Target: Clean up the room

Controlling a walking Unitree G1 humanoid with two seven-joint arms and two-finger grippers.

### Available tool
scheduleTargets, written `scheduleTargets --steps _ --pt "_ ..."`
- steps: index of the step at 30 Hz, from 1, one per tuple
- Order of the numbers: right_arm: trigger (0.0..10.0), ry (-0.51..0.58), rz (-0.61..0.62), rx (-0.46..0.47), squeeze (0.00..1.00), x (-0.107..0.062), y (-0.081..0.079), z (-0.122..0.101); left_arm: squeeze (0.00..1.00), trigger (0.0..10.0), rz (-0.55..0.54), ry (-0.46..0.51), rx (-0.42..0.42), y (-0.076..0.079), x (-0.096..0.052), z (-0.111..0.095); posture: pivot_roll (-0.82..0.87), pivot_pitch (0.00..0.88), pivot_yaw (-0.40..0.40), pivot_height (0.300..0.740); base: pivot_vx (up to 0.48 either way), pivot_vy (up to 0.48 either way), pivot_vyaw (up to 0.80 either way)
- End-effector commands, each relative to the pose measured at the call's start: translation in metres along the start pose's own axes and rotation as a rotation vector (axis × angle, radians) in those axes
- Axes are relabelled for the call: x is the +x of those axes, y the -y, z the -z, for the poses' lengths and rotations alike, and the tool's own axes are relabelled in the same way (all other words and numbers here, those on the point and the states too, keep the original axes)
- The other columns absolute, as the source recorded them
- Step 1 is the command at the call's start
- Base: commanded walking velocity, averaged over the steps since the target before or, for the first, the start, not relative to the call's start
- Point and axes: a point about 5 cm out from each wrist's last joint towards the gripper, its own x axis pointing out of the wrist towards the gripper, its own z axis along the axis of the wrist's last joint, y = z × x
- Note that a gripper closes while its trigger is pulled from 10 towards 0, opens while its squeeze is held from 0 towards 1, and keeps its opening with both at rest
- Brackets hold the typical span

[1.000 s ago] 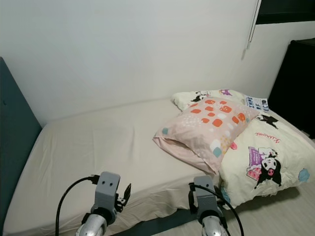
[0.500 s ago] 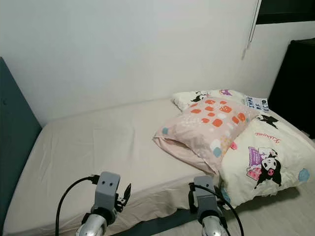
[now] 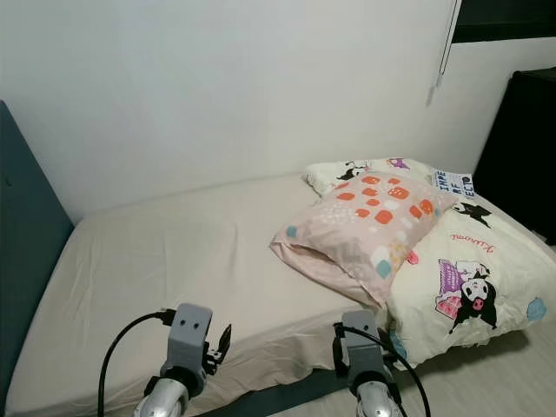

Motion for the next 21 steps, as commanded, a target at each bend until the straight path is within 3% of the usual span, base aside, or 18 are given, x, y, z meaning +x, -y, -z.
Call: scheduleTargets --steps 1,21 --pt "10.0 -0.01 0.0 -0.005 0.0 -0.0001 -0.001 0.0027 0.0 10.0 0.002 -0.002 0.017 -0.0021 -0.0002 -0.0007 -0.03 0.022 0.023 0.74 0.0 0.0 0.0" --pt "10.0 -0.014 -0.002 -0.009 0.0 -0.0002 -0.0012 0.0032 0.0 10.0 0.001 -0.004 0.017 -0.0021 -0.0002 -0.0006 -0.02 0.028 0.019 0.74 0.0 0.0 0.0"
